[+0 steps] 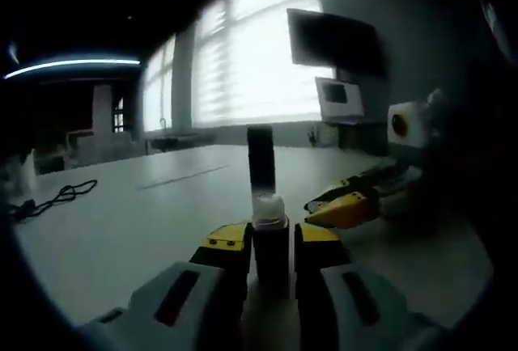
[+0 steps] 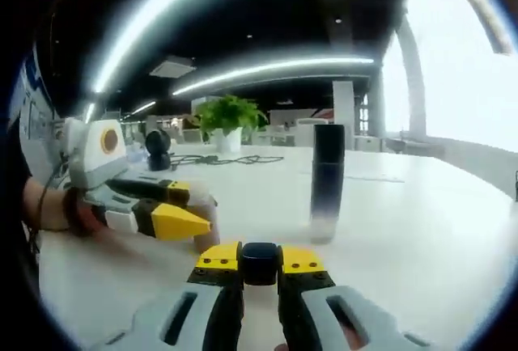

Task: Pick up cosmetic bottle twist off cap place on table pick up cap screw tight cap place on table

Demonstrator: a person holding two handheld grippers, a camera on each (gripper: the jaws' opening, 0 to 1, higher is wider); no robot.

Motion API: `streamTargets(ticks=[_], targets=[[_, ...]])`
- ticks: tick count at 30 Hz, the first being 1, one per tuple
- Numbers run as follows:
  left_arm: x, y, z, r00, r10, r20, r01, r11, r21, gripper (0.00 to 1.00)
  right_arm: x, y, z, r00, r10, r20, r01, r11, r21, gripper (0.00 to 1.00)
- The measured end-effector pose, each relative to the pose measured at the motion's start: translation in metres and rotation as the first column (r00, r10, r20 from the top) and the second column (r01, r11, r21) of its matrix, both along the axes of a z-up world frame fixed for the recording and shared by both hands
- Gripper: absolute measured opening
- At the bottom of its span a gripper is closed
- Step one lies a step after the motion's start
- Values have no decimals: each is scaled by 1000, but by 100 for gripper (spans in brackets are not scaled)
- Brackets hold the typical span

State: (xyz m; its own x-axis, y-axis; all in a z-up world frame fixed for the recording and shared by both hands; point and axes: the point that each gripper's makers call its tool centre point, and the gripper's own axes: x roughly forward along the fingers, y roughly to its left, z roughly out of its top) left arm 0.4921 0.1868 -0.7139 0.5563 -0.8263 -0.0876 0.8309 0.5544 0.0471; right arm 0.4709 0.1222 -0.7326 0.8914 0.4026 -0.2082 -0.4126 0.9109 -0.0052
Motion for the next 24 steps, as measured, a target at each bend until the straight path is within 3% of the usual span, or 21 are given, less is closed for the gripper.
streamTargets(ticks=[16,24], targets=[[-4,-3,-6,1000,-11,-1,11,1000,23,12,-3,5,-11,999,18,-32,-21,997,-75,10],[-4,-3,-6,1000,-9,7,8,1000,27,12,-5,5,-13,998,35,-60,-39,998,-50,15]])
